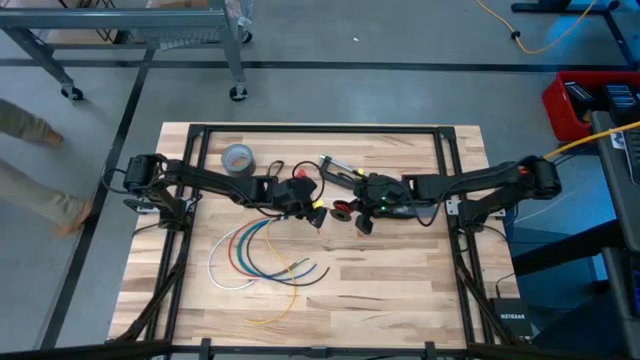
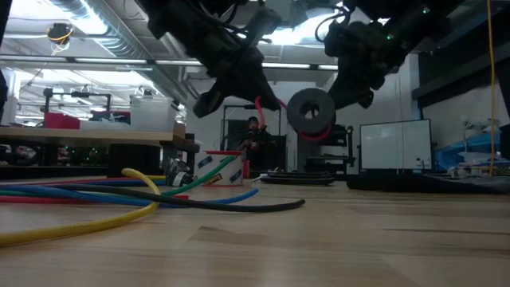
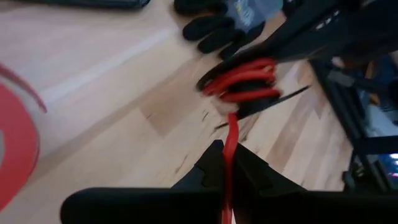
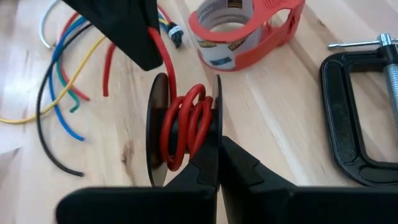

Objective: Coil cords
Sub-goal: Coil the orange wire on the spool

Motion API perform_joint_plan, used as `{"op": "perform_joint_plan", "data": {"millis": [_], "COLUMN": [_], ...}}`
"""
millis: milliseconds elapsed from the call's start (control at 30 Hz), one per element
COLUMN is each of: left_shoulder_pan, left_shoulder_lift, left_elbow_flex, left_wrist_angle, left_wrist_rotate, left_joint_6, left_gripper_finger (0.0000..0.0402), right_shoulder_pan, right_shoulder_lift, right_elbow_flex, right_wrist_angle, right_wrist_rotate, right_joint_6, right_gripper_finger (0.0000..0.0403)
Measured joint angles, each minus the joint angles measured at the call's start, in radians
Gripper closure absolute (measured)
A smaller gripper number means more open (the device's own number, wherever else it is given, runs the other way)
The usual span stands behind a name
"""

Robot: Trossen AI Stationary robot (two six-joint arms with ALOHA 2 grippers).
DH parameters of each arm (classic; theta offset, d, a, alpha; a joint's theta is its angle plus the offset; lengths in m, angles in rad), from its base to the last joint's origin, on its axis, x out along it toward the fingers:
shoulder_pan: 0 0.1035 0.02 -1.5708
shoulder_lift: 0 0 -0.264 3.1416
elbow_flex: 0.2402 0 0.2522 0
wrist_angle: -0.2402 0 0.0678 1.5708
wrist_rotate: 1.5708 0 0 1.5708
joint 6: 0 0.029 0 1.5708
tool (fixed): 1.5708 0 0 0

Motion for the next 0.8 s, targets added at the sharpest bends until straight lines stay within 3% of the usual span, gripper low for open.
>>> {"op": "perform_joint_plan", "data": {"millis": [800], "left_shoulder_pan": [0.005], "left_shoulder_lift": [0.0], "left_elbow_flex": [0.0], "left_wrist_angle": [0.155], "left_wrist_rotate": [-0.006], "left_joint_6": [0.011], "left_gripper_finger": [0.0401], "right_shoulder_pan": [-0.001], "right_shoulder_lift": [0.123], "right_elbow_flex": [-0.001], "right_wrist_angle": [0.251], "right_wrist_rotate": [0.065], "right_joint_6": [0.032], "right_gripper_finger": [0.0398]}}
